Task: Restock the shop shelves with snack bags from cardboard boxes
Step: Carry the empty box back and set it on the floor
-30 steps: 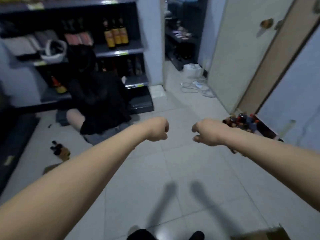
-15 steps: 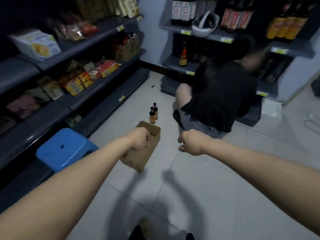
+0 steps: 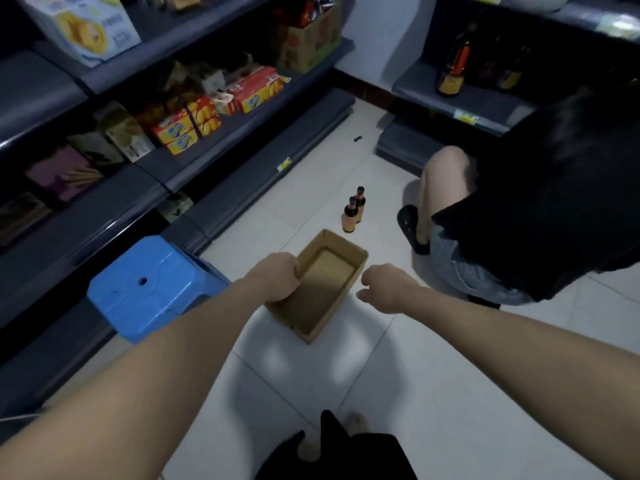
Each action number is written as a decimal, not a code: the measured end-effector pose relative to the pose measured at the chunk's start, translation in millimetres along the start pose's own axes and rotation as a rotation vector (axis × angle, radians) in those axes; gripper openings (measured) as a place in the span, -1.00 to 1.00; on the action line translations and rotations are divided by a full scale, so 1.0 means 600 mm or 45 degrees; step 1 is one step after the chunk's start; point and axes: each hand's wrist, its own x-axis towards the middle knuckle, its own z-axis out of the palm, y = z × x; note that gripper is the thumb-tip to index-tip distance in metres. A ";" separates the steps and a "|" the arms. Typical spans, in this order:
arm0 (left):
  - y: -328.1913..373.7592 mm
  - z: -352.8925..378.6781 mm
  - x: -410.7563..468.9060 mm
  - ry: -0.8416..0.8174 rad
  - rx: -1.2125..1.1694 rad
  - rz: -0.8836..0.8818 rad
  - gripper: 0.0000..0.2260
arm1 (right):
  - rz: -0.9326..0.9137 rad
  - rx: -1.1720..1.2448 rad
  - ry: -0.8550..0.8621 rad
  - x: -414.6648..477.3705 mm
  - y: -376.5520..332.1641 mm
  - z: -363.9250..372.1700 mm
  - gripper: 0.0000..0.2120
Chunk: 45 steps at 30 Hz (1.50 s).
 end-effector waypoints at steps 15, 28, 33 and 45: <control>-0.121 0.093 0.323 -0.243 0.033 0.052 -0.79 | 0.305 0.323 -0.113 0.257 0.013 0.099 -0.69; -0.301 0.265 0.616 -0.338 0.175 0.191 -0.80 | 0.683 0.636 -0.065 0.555 -0.021 0.329 -0.65; -0.347 0.366 0.690 -0.240 0.200 0.151 -0.76 | 0.823 0.767 -0.001 0.623 0.009 0.442 -0.67; -0.383 0.456 0.752 -0.067 0.256 -0.049 -0.70 | 0.932 0.954 0.217 0.690 0.059 0.569 -0.80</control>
